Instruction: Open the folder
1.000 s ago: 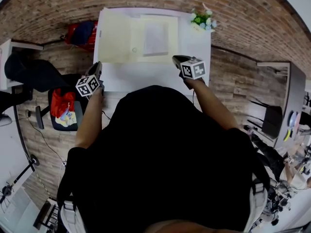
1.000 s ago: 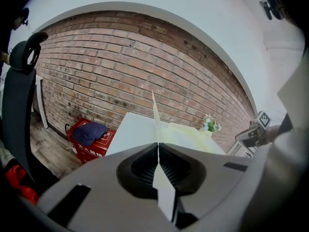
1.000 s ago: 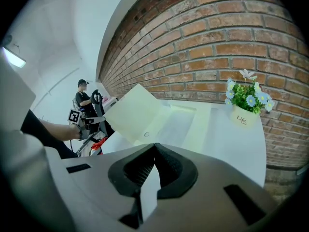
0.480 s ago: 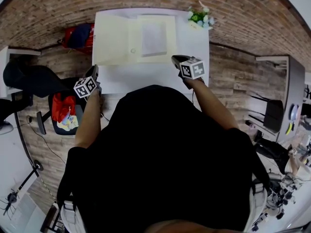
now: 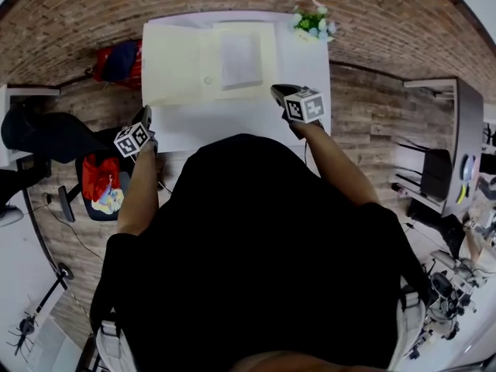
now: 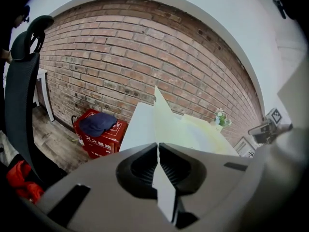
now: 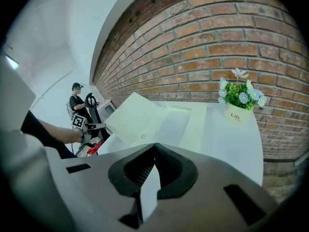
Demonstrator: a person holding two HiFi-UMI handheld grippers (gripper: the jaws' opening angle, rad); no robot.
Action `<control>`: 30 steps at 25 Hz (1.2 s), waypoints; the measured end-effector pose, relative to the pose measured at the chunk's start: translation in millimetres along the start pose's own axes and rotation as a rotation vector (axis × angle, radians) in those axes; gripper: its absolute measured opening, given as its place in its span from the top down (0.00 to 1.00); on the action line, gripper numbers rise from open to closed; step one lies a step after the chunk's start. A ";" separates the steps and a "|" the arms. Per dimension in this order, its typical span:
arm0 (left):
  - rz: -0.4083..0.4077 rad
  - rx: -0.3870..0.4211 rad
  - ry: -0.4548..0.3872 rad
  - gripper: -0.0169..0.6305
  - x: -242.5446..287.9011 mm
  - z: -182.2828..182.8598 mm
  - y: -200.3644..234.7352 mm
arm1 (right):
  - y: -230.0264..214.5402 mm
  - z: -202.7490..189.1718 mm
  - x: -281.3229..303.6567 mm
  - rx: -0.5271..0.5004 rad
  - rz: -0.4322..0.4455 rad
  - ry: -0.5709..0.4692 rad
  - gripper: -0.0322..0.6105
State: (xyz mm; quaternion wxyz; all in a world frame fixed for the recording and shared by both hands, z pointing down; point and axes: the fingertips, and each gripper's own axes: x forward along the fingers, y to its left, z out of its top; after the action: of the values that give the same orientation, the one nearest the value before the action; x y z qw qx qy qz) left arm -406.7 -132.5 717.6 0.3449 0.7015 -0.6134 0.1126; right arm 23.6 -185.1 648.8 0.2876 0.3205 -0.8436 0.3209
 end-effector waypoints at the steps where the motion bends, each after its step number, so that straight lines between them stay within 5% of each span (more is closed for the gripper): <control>1: 0.002 -0.003 0.004 0.95 0.6 -1.1 2.5 | 0.4 0.5 0.0 0.002 -0.002 0.000 0.91; 23: 0.042 0.037 0.034 0.84 2.5 0.6 13.0 | 1.3 -0.4 1.4 0.017 0.004 -0.003 0.91; 30: 0.031 0.059 0.027 0.71 -3.3 3.2 9.1 | 1.3 -2.0 1.6 0.013 0.015 -0.002 0.91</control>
State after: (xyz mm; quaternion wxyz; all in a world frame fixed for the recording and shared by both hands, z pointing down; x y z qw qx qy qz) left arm -416.9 -132.0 716.4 0.3305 0.7001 -0.6159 0.1457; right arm 22.1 -183.5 650.7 0.2821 0.3166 -0.8441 0.3282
